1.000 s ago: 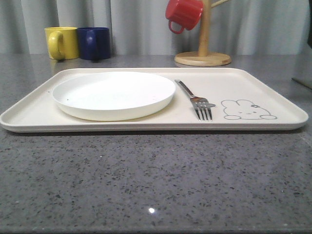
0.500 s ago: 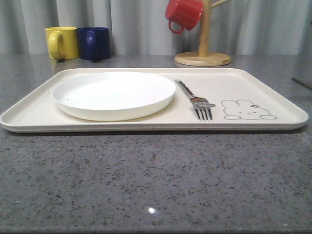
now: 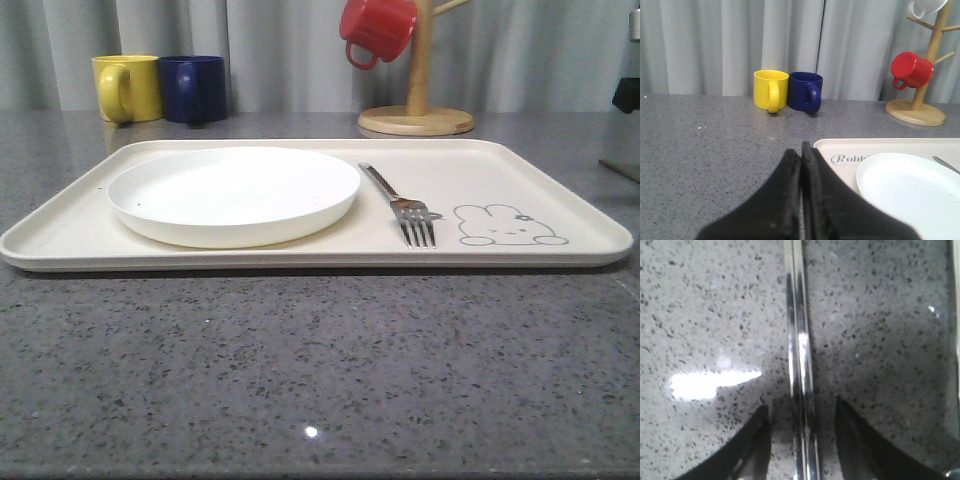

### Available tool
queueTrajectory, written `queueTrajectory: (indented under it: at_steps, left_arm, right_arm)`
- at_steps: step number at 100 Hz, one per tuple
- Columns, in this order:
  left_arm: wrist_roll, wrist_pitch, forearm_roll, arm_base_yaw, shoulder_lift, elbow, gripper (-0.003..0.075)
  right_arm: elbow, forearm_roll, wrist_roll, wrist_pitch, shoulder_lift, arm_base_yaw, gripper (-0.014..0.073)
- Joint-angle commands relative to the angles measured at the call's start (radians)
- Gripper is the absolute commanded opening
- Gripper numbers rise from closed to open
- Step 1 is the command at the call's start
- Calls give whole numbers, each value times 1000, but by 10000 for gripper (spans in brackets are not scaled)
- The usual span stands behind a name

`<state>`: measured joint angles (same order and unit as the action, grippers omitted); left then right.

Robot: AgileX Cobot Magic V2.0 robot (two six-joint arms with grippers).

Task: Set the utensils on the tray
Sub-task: 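Grasp the metal chopsticks and place them beside the fork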

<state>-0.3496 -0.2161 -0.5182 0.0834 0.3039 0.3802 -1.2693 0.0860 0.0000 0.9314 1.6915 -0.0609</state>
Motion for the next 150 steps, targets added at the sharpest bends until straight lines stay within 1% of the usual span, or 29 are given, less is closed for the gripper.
queueTrajectory:
  at_steps: [1,5,10,17,22,27,30,39,50,62,77,92,102,112,126,150]
  left_arm:
    - [-2,68,-13,-1,9,28,-19]
    - [-2,68,-13,-1,9,28,-19]
    - [-2,68,-13,-1,9,28,-19]
    - [-2,68,-13,-1,9,28,-19]
    - [-2,68,-13,-1,9,28,-19]
    - [-2,68,-13,-1,9,28,-19]
    - [-2,68,-13,-1,9,28,-19]
    - [-2,68,-13,-1,9,28,-19]
    - [-2,68,-13,-1,9,28,-19]
    - [-2,68,-13,-1,9,28,-19]
    - [-2,68,-13,-1,9,28,-19]
    - [-2,68,-13,-1,9,28,-19]
    - [-2,68,-13,-1,9,28,-19]
    - [-2,68,-13,-1,9,28,-19]
    - [-2,68,-13,-1,9,28,-19]
    - [-2,68,-13,-1,9,28,-19]
  right_arm:
    - [-20,6,-13,-23,-36,-7,327]
    - [-20,6,-13,-23,-36,-7,314]
    - [-20,6,-13,-23,-36,-7,264]
    - [-20,6,-13,-17,-36,-7,141]
    - [-20,6,-13,-13,-36,-7,33]
    - [-20,6,-13,-13,-36,-7,-46]
    - [-20,6,-13,-13,-37,-7,-76]
    - [-20,9,0,-15,-42,-7,-55]
    - [-21,13,26,-14,-70,4,-55]
    - [-22,17,61,-19,-125,47,-55]
    - [-22,17,141,-47,-189,153,-55]
    - [-22,17,235,-69,-197,277,-55]
    - [-22,15,289,-116,-196,360,-55]
    - [-22,-15,351,-157,-194,417,-55]
    - [-22,-45,419,-172,-163,454,-55]
    - [-22,-46,436,-202,-87,480,-55]
